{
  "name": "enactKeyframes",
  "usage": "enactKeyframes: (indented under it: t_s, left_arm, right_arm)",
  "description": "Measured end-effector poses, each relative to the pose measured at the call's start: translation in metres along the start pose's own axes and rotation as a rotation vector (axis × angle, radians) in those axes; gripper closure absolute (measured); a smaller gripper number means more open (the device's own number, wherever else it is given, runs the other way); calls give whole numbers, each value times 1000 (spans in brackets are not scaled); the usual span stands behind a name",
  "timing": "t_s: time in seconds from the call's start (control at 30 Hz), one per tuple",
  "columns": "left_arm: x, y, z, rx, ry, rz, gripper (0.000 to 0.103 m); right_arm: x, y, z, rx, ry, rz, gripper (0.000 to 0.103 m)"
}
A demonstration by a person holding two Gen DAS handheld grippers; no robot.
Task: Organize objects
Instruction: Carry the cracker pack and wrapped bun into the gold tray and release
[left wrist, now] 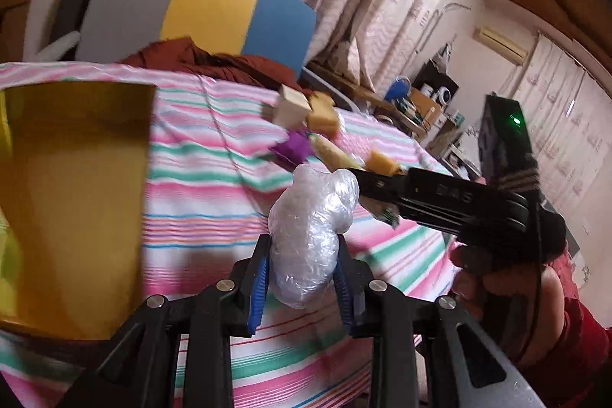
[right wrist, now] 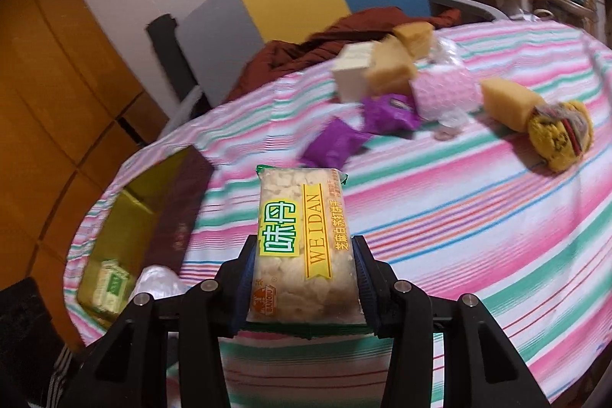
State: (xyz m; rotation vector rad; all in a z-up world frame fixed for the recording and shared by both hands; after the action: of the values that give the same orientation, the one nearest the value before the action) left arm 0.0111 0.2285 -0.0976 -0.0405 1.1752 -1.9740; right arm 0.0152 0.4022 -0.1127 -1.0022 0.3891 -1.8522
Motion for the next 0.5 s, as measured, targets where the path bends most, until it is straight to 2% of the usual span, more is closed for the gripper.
enactKeyframes:
  t_s: [0.17, 0.27, 0.5]
  left_arm:
    - [29, -11, 24, -57, -78, 3, 73]
    - [56, -14, 33, -65, -129, 50, 73]
    - [105, -13, 36, -9, -266, 105, 73]
  right_arm:
    - [46, 0, 4, -3, -77, 57, 56]
    - [76, 7, -2, 22, -124, 95, 56]
    - [136, 22, -18, 70, -206, 161, 56]
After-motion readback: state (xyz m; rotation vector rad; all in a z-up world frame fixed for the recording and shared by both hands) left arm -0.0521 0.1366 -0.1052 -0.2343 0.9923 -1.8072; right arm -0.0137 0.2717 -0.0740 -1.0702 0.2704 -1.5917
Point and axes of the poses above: each gripper's, at about its wrist camera, not at the fingertips, and z roughly against the way its jaws point, x to its left, y to its underside, the point moved 9 cm from there along -z, roughly the way its jaws point, and after that the axes turned 6 degrees about -y, right-handed, at the moved point
